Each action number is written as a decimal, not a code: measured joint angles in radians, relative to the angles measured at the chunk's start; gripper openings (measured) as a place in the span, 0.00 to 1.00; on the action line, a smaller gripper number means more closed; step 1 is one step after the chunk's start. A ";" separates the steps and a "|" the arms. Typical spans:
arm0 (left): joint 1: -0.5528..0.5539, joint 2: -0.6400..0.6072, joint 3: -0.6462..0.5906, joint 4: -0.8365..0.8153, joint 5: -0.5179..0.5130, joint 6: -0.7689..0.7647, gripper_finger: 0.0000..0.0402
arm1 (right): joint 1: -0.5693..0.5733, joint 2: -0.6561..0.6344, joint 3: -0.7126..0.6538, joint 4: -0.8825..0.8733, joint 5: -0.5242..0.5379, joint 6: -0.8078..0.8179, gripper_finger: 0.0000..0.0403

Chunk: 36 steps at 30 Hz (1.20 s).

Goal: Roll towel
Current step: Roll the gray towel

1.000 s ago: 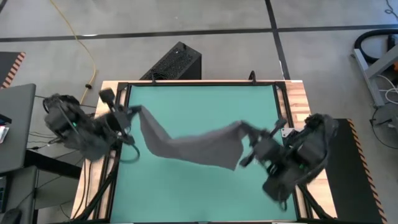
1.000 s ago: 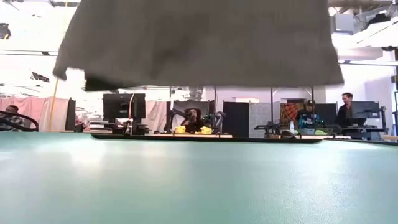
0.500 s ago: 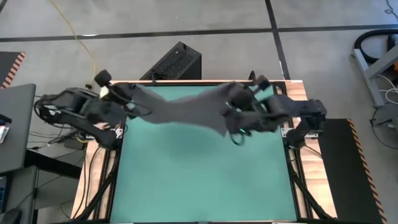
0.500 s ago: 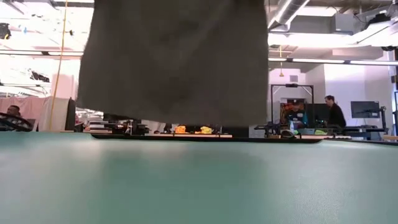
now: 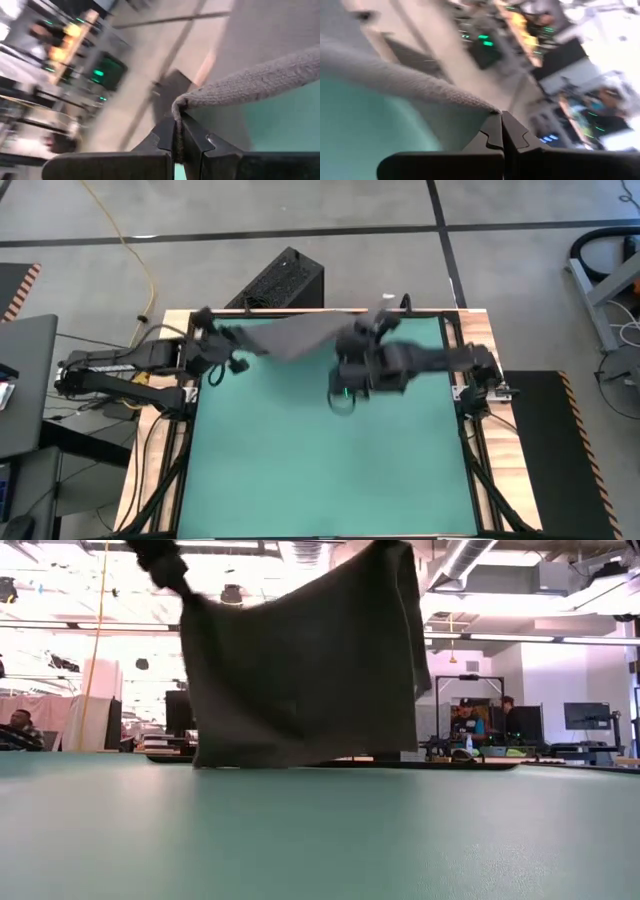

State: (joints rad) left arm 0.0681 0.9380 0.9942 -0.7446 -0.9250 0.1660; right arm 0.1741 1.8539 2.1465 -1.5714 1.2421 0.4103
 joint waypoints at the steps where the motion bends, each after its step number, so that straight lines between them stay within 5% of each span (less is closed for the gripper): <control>1: -0.023 -0.025 -0.042 -0.024 0.028 -0.063 0.00 | 0.036 0.000 -0.028 0.001 -0.034 0.045 0.01; 9: -0.298 -0.174 -0.335 -0.067 0.299 -0.580 0.00 | 0.319 -0.002 -0.319 0.002 -0.292 0.563 0.01; 16: -0.516 -0.169 -0.508 -0.036 0.591 -0.858 0.00 | 0.528 0.000 -0.596 0.074 -0.476 0.916 0.03; 28: -0.759 -0.166 -0.511 0.294 0.650 -0.866 0.09 | 0.737 -0.002 -0.633 0.272 -0.471 0.953 0.40; 33: -0.797 -0.166 -0.473 0.288 0.623 -0.879 0.24 | 0.728 -0.002 -0.633 0.262 -0.254 0.954 0.51; 36: -0.802 -0.166 -0.467 0.280 0.562 -0.856 0.32 | 0.670 -0.002 -0.633 0.251 -0.213 0.954 0.53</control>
State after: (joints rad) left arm -0.7335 0.7716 0.5274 -0.4644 -0.3634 -0.6901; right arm 0.8442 1.8523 1.5135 -1.3200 1.0292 1.3643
